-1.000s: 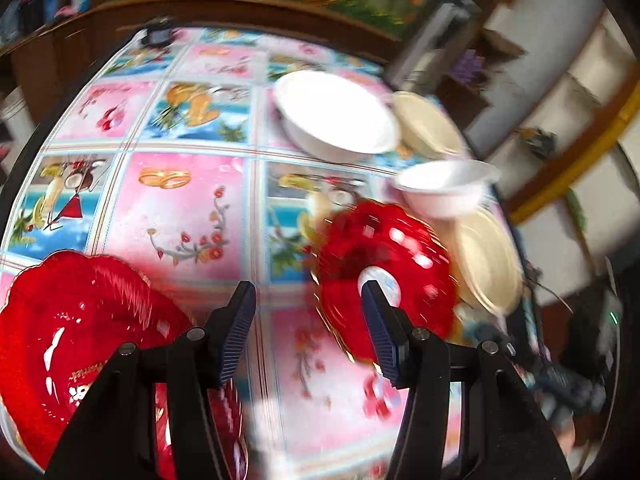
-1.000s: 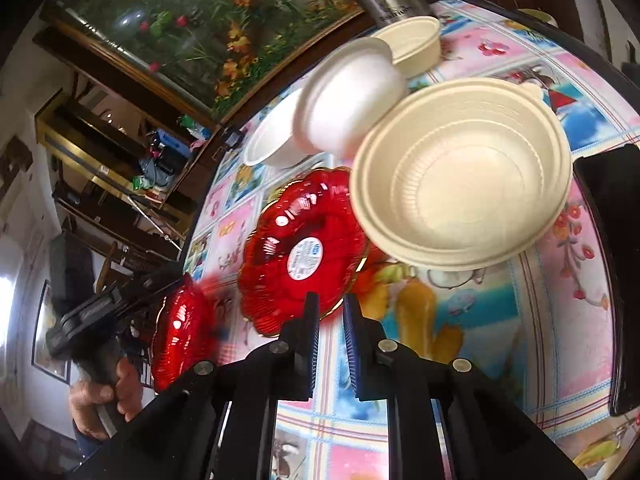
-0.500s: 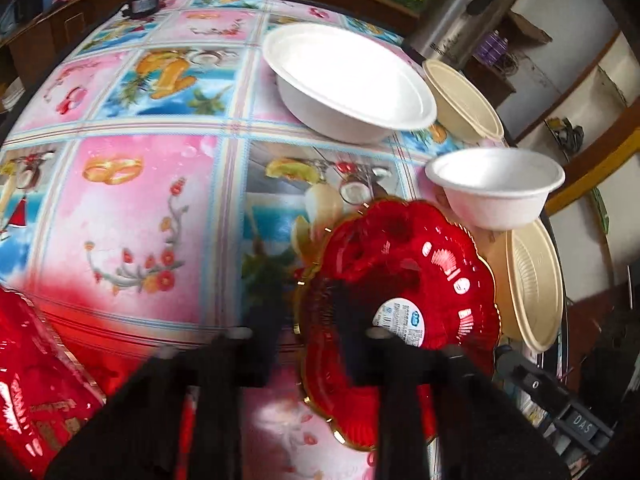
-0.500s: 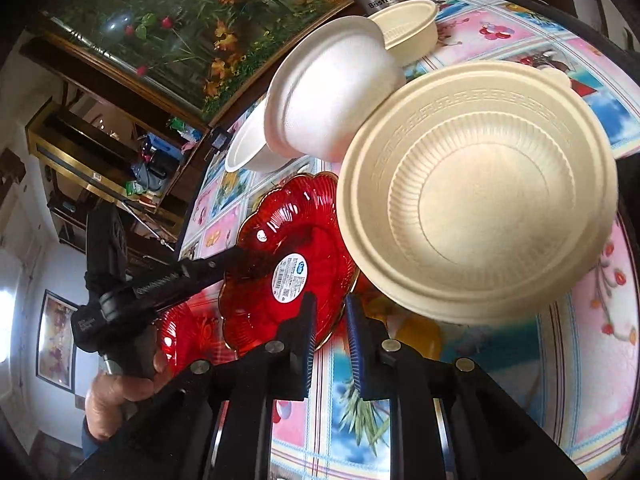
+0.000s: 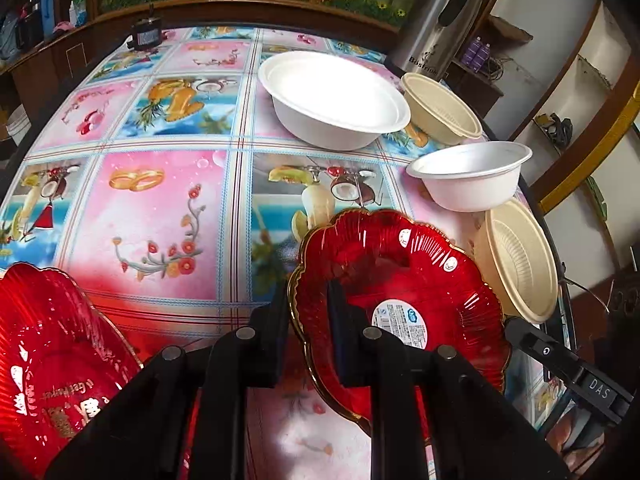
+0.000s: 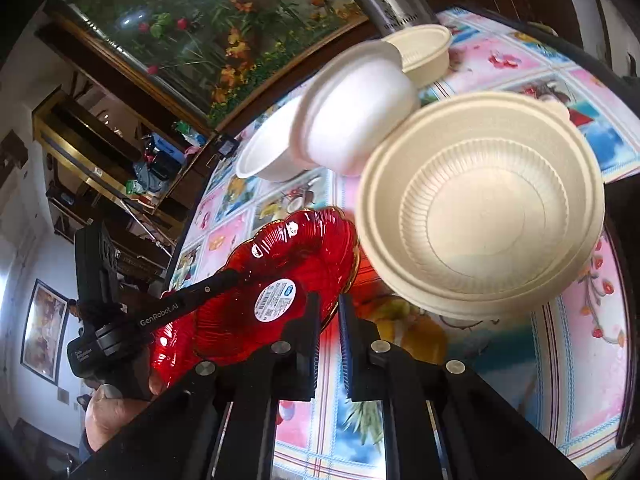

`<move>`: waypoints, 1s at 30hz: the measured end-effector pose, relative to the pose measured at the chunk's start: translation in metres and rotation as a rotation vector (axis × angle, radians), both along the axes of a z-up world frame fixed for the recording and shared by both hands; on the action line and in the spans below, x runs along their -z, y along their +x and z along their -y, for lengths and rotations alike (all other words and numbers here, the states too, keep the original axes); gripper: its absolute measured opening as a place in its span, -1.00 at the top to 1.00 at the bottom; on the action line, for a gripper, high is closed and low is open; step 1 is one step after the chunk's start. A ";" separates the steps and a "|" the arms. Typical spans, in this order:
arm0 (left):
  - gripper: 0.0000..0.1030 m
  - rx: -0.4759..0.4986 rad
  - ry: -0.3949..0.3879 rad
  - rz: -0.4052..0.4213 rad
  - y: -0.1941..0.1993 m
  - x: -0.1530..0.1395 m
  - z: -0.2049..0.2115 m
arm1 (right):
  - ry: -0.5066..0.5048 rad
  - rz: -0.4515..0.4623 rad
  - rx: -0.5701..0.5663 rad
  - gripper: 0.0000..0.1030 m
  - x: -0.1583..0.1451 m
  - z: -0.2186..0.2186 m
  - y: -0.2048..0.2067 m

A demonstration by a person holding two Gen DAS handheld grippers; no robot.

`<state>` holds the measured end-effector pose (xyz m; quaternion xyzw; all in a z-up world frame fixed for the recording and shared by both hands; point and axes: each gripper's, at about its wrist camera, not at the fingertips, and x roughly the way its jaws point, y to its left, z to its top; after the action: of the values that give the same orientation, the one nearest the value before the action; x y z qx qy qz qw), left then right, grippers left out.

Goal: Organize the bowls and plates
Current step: 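Carry the labeled red plate and lower it onto the first red plate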

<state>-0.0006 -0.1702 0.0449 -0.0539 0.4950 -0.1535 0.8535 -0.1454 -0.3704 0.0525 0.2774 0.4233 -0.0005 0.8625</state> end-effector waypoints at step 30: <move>0.70 -0.005 -0.041 0.107 -0.037 -0.032 -0.019 | -0.003 0.034 -0.044 0.79 -0.019 -0.020 -0.007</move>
<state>-0.0378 -0.1510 0.0765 -0.0642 0.4454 -0.1640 0.8778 -0.1522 -0.3505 0.0717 0.2668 0.4145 0.0224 0.8698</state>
